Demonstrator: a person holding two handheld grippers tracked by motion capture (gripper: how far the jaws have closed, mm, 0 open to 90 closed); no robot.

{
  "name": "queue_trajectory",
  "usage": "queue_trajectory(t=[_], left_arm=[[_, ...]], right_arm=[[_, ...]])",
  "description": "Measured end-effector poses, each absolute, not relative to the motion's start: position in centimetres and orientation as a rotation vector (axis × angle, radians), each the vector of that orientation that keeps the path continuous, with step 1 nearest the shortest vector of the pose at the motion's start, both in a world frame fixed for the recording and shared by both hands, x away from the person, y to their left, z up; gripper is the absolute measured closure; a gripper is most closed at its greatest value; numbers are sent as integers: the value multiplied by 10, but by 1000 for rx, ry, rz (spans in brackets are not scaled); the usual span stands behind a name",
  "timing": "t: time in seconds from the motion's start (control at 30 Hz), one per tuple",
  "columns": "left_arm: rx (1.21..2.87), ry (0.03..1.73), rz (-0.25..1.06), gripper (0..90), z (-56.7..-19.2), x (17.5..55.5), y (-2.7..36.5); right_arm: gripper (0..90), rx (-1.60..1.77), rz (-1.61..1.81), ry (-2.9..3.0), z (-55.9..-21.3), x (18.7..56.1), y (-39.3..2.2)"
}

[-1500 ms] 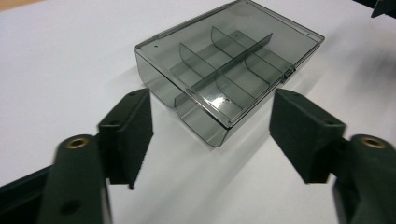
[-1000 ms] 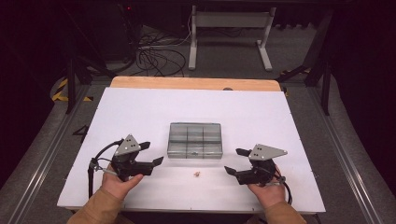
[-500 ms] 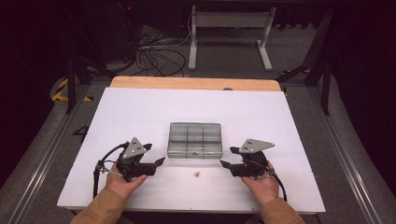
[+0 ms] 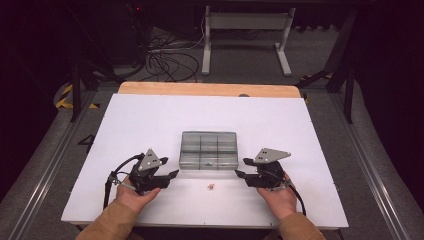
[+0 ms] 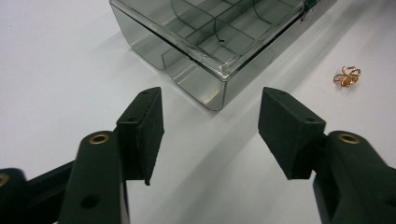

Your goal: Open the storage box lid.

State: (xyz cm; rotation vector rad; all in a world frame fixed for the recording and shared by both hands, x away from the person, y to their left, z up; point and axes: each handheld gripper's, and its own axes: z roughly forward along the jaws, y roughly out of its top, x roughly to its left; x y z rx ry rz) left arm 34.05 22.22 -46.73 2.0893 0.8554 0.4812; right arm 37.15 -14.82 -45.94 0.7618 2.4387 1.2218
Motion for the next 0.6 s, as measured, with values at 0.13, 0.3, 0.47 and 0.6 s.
queue_trajectory(t=[0.13,0.3,0.47,0.6], left_arm=[[2094,875,458,490,-469,343,221],[2100,872,449,560,-469,346,218],[2113,864,442,639,-470,350,211],[2134,864,456,702,-471,353,209]], right_arm=[[518,760,1212,2437,-459,372,-147],[574,768,1192,2439,-461,374,-146],[643,769,1199,2439,-461,376,-144],[684,765,1182,2447,-462,376,-143]])
